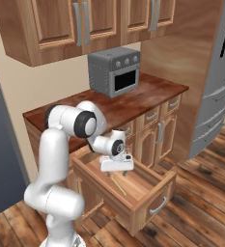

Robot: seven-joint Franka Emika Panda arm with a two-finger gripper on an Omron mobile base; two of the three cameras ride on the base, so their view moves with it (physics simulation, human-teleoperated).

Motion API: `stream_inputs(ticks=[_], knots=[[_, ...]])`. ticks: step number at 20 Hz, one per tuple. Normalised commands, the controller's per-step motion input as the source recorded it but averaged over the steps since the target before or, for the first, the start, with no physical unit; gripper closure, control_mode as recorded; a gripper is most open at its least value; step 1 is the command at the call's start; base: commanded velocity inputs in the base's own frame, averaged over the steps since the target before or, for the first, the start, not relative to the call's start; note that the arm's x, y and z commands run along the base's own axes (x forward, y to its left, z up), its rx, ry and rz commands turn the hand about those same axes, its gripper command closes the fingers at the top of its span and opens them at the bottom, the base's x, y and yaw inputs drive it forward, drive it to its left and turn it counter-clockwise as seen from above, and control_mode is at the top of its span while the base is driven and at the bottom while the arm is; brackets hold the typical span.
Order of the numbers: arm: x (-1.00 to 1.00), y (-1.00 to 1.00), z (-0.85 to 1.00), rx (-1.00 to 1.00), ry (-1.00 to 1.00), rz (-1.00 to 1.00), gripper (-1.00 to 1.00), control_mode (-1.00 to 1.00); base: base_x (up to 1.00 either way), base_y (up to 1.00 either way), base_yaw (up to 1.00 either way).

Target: Take a straw from the drawer in front and place it inside the glass cup on the dining counter.

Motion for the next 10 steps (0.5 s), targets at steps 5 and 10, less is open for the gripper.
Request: stream_inputs(ticks=[5, 10], knots=[[0.24, 0.04, -0.21, 0.00, 0.00, -0.19, -1.00, -1.00, 0.00, 0.00, 0.00], [0.21, 0.00, -0.36, 0.00, 0.00, -0.16, -1.00, -1.00, 0.00, 0.00, 0.00]])
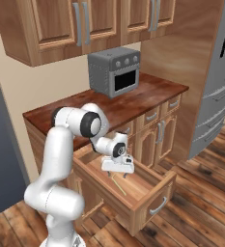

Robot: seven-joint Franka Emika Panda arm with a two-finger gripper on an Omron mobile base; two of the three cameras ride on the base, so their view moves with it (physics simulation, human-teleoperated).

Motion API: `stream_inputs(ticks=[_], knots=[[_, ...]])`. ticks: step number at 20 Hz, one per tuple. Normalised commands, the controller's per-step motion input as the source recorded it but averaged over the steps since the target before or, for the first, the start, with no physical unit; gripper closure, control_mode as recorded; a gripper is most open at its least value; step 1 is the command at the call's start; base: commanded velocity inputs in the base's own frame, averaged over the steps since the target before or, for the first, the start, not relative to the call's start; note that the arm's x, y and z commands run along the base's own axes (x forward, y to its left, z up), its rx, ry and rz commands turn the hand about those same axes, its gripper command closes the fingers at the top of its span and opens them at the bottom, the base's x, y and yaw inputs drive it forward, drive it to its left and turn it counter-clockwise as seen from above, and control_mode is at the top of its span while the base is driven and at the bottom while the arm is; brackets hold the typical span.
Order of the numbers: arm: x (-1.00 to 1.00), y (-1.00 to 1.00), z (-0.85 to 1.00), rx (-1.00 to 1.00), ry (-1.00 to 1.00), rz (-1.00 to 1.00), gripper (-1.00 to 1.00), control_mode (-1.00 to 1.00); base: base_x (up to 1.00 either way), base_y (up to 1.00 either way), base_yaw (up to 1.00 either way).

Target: Take a straw from the drawer in front and place it inside the glass cup on the dining counter.

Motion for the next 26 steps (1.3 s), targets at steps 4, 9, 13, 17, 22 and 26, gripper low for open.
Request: stream_inputs(ticks=[4, 9, 13, 17, 22, 26], knots=[[0.26, 0.00, -0.25, 0.00, -0.03, -0.13, -1.00, -1.00, 0.00, 0.00, 0.00], [0.02, 0.00, -0.30, -0.01, -0.06, -0.06, -1.00, -1.00, 0.00, 0.00, 0.00], [-0.15, 0.06, -0.35, -0.07, -0.06, -0.02, -1.00, -1.00, 0.00, 0.00, 0.00], [-0.16, 0.12, -0.40, -0.12, -0.04, -0.03, -1.00, -1.00, 0.00, 0.00, 0.00], [-0.31, 0.03, -0.06, -0.13, -0.13, -0.02, -1.00, -1.00, 0.00, 0.00, 0.00], [-0.23, 0.02, -0.08, -0.07, -0.09, -0.02, -1.00, -1.00, 0.00, 0.00, 0.00]])
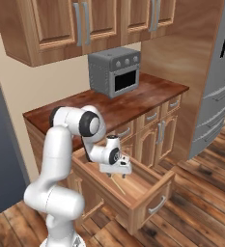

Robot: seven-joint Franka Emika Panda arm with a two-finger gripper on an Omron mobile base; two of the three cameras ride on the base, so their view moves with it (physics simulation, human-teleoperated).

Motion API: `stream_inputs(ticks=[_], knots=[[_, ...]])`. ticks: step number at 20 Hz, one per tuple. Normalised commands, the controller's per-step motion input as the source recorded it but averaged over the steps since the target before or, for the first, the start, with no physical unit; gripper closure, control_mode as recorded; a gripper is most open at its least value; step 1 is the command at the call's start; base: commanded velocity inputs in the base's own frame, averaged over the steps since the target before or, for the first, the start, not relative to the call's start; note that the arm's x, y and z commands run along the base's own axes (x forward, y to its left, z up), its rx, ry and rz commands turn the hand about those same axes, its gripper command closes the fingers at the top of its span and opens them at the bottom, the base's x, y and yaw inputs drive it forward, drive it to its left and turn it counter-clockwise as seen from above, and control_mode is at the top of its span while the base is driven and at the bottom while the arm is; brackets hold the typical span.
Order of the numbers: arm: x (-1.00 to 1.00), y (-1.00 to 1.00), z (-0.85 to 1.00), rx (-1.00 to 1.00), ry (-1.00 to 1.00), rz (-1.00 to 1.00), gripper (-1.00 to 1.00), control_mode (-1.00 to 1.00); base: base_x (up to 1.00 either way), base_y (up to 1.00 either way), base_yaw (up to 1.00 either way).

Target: Take a straw from the drawer in front and place it inside the glass cup on the dining counter.

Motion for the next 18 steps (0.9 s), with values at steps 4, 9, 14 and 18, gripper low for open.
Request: stream_inputs(ticks=[4, 9, 14, 18], knots=[[-0.24, 0.00, -0.14, 0.00, -0.06, -0.01, -1.00, -1.00, 0.00, 0.00, 0.00], [-0.01, 0.00, -0.15, 0.00, -0.01, 0.00, -1.00, -1.00, 0.00, 0.00, 0.00], [-0.02, 0.00, -0.45, 0.02, 0.00, 0.00, -1.00, -1.00, 0.00, 0.00, 0.00], [-0.03, 0.01, -0.65, 0.02, 0.02, 0.00, -1.00, -1.00, 0.00, 0.00, 0.00]])
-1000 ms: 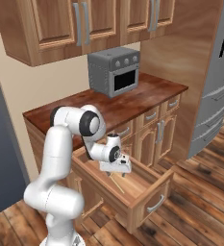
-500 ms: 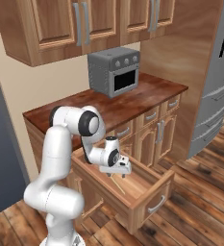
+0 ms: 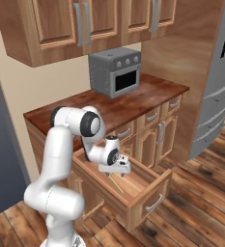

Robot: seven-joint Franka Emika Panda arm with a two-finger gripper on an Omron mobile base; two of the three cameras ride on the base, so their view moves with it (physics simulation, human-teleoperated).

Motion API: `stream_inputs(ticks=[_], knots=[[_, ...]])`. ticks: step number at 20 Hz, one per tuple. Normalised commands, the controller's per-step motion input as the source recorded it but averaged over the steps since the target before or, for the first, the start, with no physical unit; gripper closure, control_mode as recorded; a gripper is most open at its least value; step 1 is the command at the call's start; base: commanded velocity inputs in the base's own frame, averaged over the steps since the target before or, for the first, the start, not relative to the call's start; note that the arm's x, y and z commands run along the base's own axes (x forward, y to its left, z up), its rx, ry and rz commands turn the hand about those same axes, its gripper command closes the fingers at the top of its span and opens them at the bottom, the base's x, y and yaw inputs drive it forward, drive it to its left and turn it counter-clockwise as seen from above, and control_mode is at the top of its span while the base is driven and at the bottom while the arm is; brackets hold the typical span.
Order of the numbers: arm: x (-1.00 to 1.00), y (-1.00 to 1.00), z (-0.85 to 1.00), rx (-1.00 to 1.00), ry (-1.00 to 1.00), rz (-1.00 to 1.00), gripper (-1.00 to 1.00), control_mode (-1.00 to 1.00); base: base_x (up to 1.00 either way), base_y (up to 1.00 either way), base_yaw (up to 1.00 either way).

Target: Take a straw from the drawer in front and place it inside the glass cup on the dining counter.

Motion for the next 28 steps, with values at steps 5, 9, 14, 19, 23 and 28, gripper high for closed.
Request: stream_inputs(ticks=[5, 9, 14, 19, 23, 28], knots=[[-0.04, 0.00, -0.58, 0.03, 0.05, 0.00, 1.00, -1.00, 0.00, 0.00, 0.00], [-0.18, 0.00, -0.38, 0.03, 0.03, -0.01, 1.00, -1.00, 0.00, 0.00, 0.00], [-0.31, -0.02, -0.28, 0.01, 0.00, -0.01, 1.00, -1.00, 0.00, 0.00, 0.00], [-0.39, -0.02, -0.17, 0.00, 0.00, 0.00, 1.00, -1.00, 0.00, 0.00, 0.00], [-0.33, 0.00, 0.00, 0.00, 0.00, 0.00, 1.00, -1.00, 0.00, 0.00, 0.00], [-0.26, -0.01, 0.00, 0.00, -0.01, 0.00, 1.00, -1.00, 0.00, 0.00, 0.00]])
